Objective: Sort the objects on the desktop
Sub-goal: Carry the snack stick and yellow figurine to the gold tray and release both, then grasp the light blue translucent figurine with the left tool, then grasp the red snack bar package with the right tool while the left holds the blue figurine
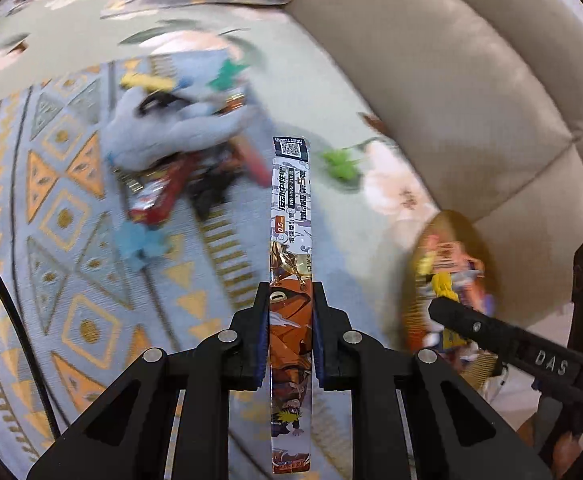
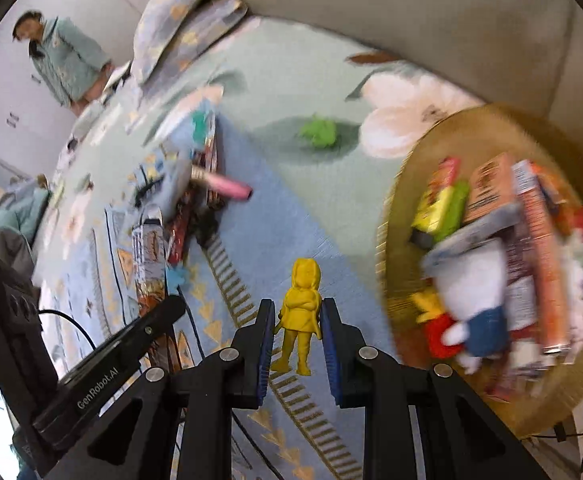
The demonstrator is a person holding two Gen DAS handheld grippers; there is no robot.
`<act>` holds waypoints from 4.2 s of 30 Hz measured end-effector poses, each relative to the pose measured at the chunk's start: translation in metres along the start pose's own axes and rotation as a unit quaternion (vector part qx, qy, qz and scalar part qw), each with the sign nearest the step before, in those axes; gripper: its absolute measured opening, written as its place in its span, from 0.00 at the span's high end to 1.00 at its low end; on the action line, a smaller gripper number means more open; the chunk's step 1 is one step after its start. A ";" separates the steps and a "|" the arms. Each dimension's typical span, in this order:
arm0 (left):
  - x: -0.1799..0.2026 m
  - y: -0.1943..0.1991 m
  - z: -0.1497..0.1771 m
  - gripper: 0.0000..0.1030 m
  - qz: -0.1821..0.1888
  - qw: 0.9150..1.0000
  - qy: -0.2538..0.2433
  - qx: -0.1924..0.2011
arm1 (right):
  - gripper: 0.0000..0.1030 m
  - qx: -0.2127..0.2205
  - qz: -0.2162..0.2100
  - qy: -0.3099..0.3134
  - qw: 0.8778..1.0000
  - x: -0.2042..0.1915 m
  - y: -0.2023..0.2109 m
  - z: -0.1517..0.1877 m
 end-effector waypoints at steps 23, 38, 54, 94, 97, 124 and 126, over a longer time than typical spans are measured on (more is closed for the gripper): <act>0.177 -0.078 0.039 0.52 0.140 0.982 -0.050 -0.113 | 0.66 0.071 0.077 -0.126 0.987 0.167 0.092 -0.003; 0.119 -0.052 0.043 0.41 0.110 0.988 -0.007 -0.112 | 0.66 0.063 0.049 -0.085 0.993 0.122 0.078 -0.010; -0.074 0.000 -0.023 0.38 -0.026 0.991 0.128 0.005 | 0.66 -0.010 -0.046 0.012 0.999 -0.007 0.010 -0.017; -0.142 -0.007 -0.007 0.64 -0.107 0.992 0.061 0.024 | 0.66 -0.061 -0.111 0.031 0.991 -0.110 -0.099 -0.028; -0.151 0.001 -0.002 0.64 -0.106 0.991 0.074 0.024 | 0.66 -0.047 -0.127 0.037 0.990 -0.141 -0.121 -0.043; -0.180 0.025 -0.004 0.64 -0.094 0.990 0.099 0.034 | 0.84 -0.108 0.002 0.201 0.974 -0.100 -0.136 0.036; -0.176 0.020 -0.001 0.64 -0.093 0.991 0.093 0.029 | 0.84 -0.113 0.013 0.222 0.968 -0.088 -0.126 0.054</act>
Point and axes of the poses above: each gripper's, at about its wrist camera, not at the fingertips, and y roughly against the way its jaws point, x to its right, z to its underside, the point moved 9 cm from there along -y, roughly the way its jaws point, and after that the axes turned 10 degrees about y, right-handed, at the moved point
